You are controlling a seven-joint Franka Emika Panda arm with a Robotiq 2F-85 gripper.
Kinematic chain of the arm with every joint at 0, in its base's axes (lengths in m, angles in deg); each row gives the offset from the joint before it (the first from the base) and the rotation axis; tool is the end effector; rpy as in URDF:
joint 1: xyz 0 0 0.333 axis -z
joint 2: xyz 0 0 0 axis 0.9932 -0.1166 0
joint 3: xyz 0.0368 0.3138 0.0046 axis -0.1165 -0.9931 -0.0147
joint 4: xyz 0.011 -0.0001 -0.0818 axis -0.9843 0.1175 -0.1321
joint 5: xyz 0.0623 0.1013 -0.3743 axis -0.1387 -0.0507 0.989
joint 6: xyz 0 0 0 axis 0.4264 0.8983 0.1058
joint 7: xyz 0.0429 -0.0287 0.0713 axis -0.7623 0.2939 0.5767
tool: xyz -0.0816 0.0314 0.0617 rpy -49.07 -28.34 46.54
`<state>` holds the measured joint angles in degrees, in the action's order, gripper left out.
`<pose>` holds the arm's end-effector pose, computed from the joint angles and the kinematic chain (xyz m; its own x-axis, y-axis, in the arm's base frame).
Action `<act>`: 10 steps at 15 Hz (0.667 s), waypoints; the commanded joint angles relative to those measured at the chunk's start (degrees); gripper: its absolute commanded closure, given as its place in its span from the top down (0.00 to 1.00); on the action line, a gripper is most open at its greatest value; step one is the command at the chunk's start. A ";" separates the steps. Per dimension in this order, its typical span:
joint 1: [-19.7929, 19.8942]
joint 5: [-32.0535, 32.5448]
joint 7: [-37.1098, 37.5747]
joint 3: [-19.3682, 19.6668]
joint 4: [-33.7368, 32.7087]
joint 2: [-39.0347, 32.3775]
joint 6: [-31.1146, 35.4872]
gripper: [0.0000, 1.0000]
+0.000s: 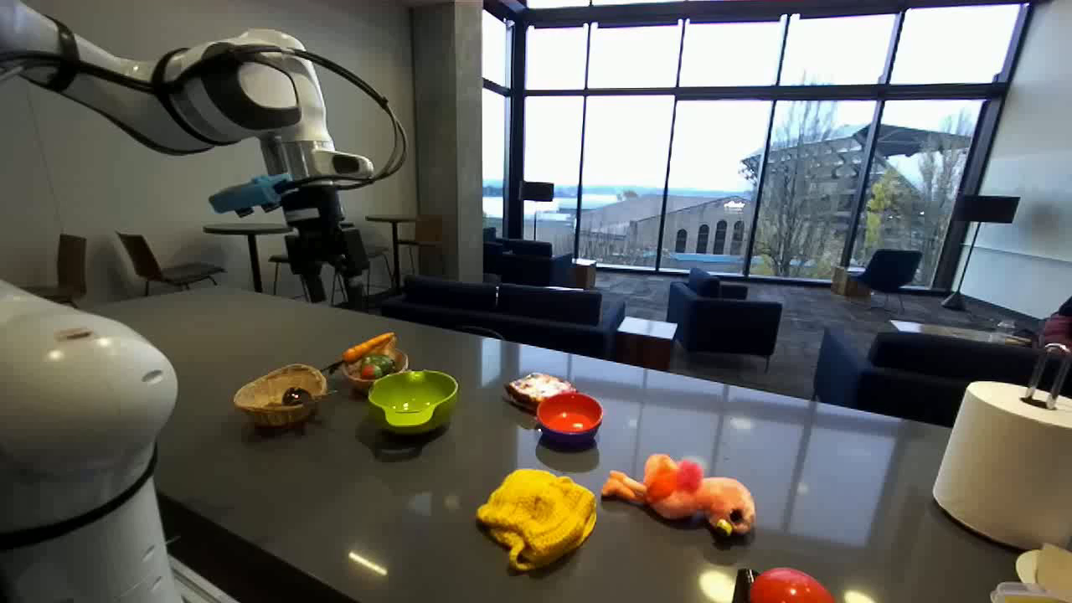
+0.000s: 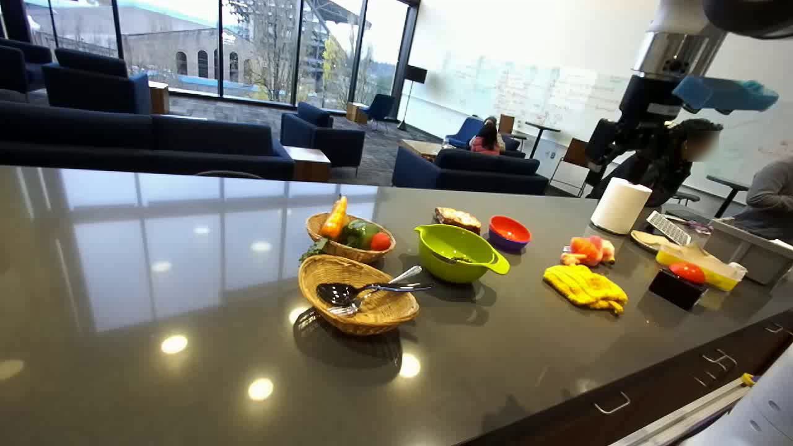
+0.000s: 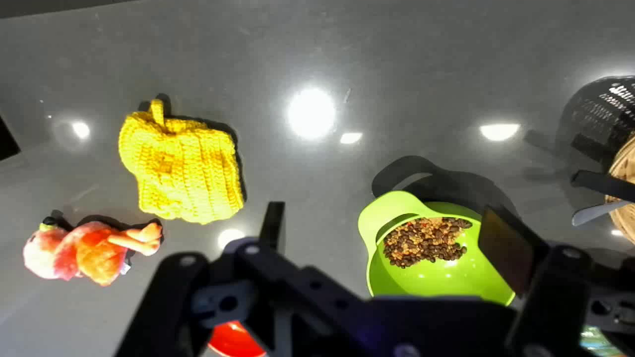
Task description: Use the black spoon to mix the contents of the green bowl
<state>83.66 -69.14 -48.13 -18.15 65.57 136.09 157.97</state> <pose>0.3091 0.0553 0.4801 0.9908 -0.1000 0.0911 -0.1125 -0.9831 0.1446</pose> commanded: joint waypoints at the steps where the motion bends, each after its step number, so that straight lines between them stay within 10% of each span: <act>1: -0.60 0.42 0.36 0.52 -0.12 -0.11 -0.14 1.00; 10: -1.45 -1.87 0.14 1.05 -0.32 -2.67 1.01 1.00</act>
<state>83.62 -69.42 -48.13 -18.13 65.56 135.72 157.98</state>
